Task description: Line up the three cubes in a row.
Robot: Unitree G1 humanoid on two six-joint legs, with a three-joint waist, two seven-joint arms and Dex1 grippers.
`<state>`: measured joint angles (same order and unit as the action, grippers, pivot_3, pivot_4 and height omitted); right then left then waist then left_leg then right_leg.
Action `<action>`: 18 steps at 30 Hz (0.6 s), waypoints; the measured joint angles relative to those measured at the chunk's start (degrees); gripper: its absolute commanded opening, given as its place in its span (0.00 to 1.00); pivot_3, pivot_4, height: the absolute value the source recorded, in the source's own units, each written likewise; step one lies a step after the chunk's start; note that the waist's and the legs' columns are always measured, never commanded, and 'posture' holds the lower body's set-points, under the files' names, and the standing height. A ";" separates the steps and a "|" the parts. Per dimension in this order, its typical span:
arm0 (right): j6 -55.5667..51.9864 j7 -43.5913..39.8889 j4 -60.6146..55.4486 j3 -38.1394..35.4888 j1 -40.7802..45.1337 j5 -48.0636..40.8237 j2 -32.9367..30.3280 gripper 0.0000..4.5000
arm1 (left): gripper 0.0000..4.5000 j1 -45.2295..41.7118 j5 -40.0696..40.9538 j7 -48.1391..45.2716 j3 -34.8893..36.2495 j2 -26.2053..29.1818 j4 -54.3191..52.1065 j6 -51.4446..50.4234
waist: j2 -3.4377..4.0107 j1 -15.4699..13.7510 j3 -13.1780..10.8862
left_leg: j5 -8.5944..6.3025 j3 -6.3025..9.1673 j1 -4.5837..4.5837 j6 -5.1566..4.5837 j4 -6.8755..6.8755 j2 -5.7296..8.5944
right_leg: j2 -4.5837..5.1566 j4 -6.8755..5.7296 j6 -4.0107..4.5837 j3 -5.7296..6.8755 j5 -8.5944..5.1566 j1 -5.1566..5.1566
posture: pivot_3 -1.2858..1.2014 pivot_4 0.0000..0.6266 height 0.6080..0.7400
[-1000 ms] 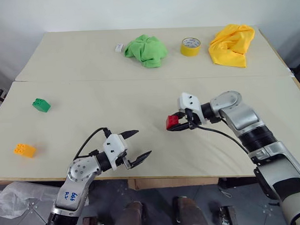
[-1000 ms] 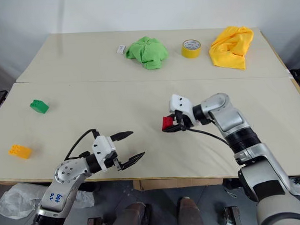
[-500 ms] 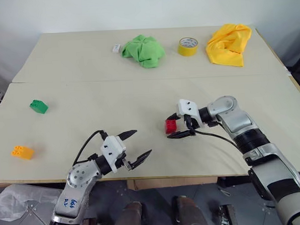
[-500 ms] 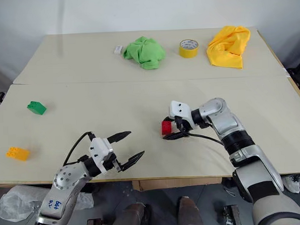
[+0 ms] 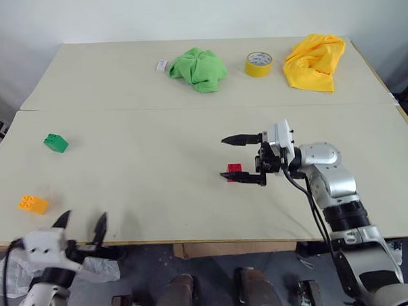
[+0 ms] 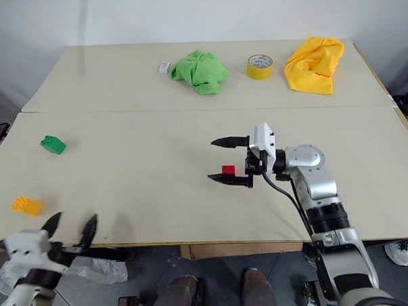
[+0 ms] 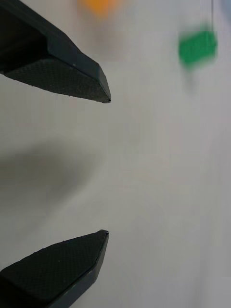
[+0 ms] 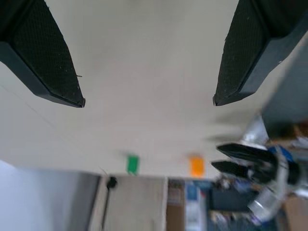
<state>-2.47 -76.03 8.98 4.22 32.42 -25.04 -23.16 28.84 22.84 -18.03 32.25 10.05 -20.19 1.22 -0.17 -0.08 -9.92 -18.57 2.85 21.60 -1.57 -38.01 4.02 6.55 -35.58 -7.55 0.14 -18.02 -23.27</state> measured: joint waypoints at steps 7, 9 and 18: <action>2.59 0.85 -2.25 2.22 -3.48 0.44 3.38 1.00 | 1.00 3.11 4.56 6.41 8.12 -7.12 2.38 3.03 | -0.04 0.06 -0.03 | -0.03 -0.07 -0.05 -0.03 0.00 0.00 | -0.02 0.02 0.00 -0.09 0.00 0.01 | 0.52 0.24 1.00; 3.50 0.82 -2.23 2.26 -3.48 0.70 3.38 1.00 | 1.00 3.20 5.72 7.09 9.79 -7.08 3.87 3.12 | -0.09 0.02 -0.01 | -0.03 -0.06 -0.05 -0.04 0.00 0.00 | -0.02 0.03 0.00 -0.09 0.00 0.02 | 0.52 0.24 1.00; 4.03 2.01 -2.21 2.08 -4.42 1.48 2.75 1.00 | 1.00 -11.53 6.95 10.10 10.81 13.89 4.00 -7.08 | -0.26 -0.09 0.02 | -0.04 0.10 -0.08 0.06 0.00 0.01 | -0.04 -0.15 0.07 0.00 -0.04 -0.01 | 0.52 0.24 1.00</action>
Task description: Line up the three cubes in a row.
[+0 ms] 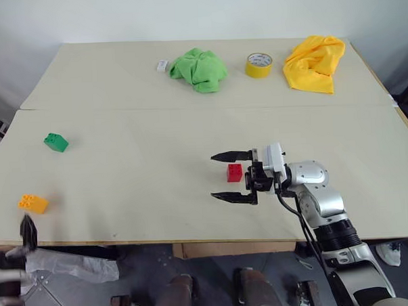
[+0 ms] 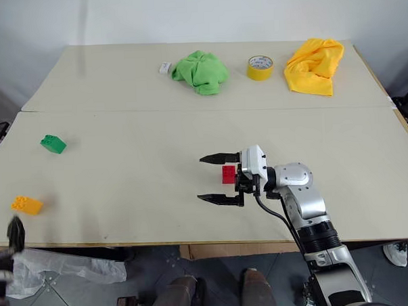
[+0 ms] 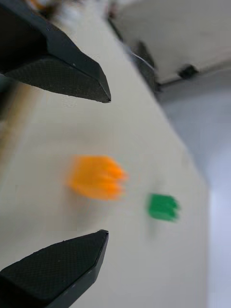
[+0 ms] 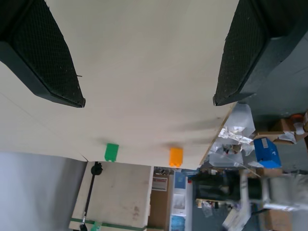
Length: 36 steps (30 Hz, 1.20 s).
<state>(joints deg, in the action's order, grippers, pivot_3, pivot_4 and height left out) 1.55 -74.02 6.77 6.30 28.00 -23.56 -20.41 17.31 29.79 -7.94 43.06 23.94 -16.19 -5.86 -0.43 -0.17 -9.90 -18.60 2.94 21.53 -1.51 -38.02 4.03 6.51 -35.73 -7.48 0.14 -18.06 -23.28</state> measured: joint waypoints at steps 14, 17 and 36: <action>-2.79 7.02 -5.09 -1.08 -2.33 -0.47 -0.60 1.00 | 1.00 -45.01 -9.99 -11.14 -19.46 27.15 45.34 -14.50 | 0.03 1.11 -0.02 | -0.03 -0.10 -0.02 0.05 0.11 0.11 | -0.04 -0.60 0.11 1.00 -0.06 -0.28 | 0.52 0.24 1.00; -2.77 8.57 -5.59 -1.89 -2.70 -0.37 -1.02 1.00 | 1.00 -53.90 -14.08 -12.27 -23.16 27.09 58.68 -10.95 | -0.02 1.04 -0.02 | -0.04 -0.10 0.00 0.03 0.05 0.16 | -0.03 -0.69 0.10 1.16 -0.06 -0.30 | 0.52 0.24 1.00; -3.91 16.79 -13.64 -4.38 -8.63 0.45 -4.56 1.00 | 1.00 -73.69 -24.57 -12.72 -29.06 24.12 91.51 -3.92 | -0.14 0.70 -0.03 | -0.04 -0.17 0.02 0.00 -0.05 0.19 | 0.02 -0.87 0.09 1.27 -0.05 -0.36 | 0.52 0.24 1.00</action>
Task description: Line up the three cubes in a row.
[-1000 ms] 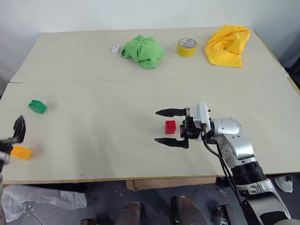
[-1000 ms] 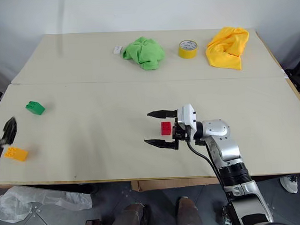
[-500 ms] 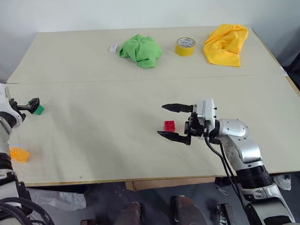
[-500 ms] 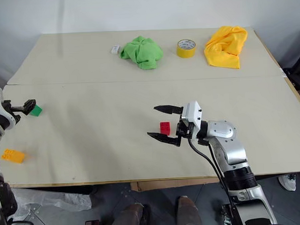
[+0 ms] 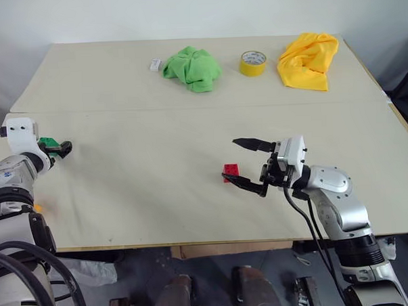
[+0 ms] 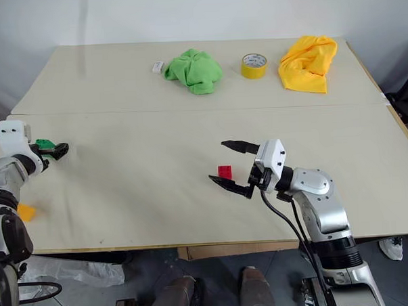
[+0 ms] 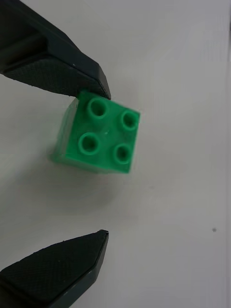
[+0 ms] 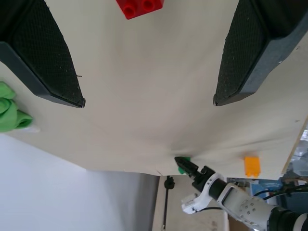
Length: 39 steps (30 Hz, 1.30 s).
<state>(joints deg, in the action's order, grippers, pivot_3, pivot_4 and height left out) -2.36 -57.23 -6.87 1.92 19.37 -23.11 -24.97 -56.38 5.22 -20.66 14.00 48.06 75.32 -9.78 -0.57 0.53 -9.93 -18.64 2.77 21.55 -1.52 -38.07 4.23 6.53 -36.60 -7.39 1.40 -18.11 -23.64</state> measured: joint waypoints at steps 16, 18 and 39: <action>-0.64 0.25 -0.94 0.00 -0.56 -0.60 -1.11 1.00 | 0.33 0.94 2.77 -11.01 3.25 -2.82 -1.63 9.37 | -0.02 -0.45 -0.01 | 0.00 -0.01 0.03 -0.01 -0.09 0.01 | 0.02 0.00 0.00 0.03 0.00 0.02 | 0.52 0.24 1.00; -2.64 -0.45 -1.39 -0.60 -0.58 -2.87 -1.82 1.00 | 0.33 1.33 5.08 -20.92 3.82 -3.46 -5.19 12.92 | -0.05 -0.48 -0.02 | 0.00 -0.01 0.07 -0.02 -0.12 0.01 | 0.04 0.08 0.00 0.07 0.00 0.06 | 0.52 0.24 1.00; -4.99 -0.56 -7.20 -10.27 -14.72 -5.04 -11.59 1.00 | 0.33 8.15 -0.79 -54.49 -24.16 -22.90 -31.44 19.91 | -0.03 -1.27 -0.06 | -0.05 -0.19 0.10 -0.23 -0.37 -0.01 | 0.02 0.17 -0.12 -0.10 0.06 0.17 | 0.52 0.24 1.00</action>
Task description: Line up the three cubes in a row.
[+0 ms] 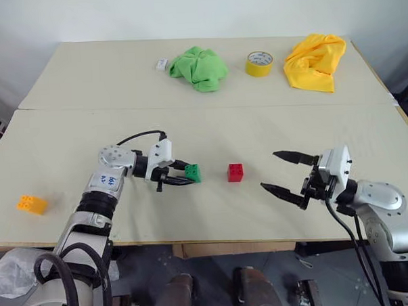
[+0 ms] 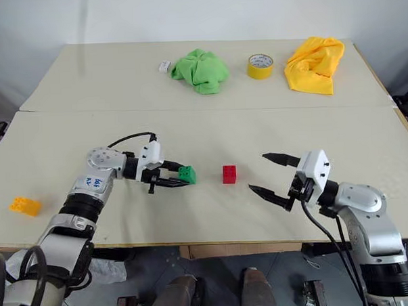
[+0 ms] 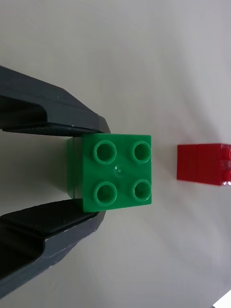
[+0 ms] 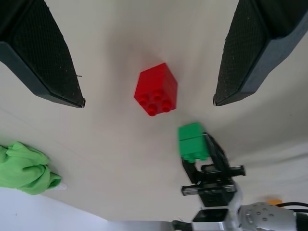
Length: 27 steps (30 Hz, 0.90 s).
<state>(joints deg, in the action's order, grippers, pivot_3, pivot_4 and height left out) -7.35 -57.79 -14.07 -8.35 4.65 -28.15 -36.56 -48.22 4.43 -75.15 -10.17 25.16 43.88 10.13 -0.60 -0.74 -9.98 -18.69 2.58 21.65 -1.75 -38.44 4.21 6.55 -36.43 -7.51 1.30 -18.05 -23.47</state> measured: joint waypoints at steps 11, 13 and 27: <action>-2.77 2.45 -6.27 -1.64 -6.06 -1.01 -0.65 1.00 | 0.41 -1.91 -1.96 2.40 -1.20 -4.44 3.51 2.22 | 0.00 -0.82 0.00 | -0.04 0.03 0.01 -0.07 -0.34 0.02 | -0.01 0.01 -0.06 -0.02 0.03 0.12 | 0.52 0.24 1.00; -2.79 2.47 -6.15 -1.58 -5.85 -0.99 -0.66 1.00 | 0.55 -2.32 -2.37 1.65 -1.62 -4.34 3.62 1.85 | 0.00 -0.77 0.00 | -0.04 0.03 0.01 -0.07 -0.37 0.02 | -0.01 0.00 -0.06 -0.02 0.03 0.11 | 0.52 0.24 1.00; -1.87 0.25 -0.96 3.33 1.73 -0.08 0.89 1.00 | 1.00 2.03 4.70 -2.52 5.23 7.56 -15.44 -3.92 | 0.01 0.54 -0.02 | -0.05 0.05 0.07 -0.02 -0.29 -0.12 | 0.07 -0.02 -0.05 -0.14 0.03 0.01 | 0.52 0.24 1.00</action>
<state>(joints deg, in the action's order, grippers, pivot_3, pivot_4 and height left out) -9.22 -57.53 -15.03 -5.02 6.38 -28.23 -35.67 -46.19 9.13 -77.67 -4.93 32.72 28.45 6.20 -0.60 -0.20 -10.01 -18.74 2.62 21.71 -1.77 -38.73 4.09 6.62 -36.45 -7.56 1.17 -18.02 -23.46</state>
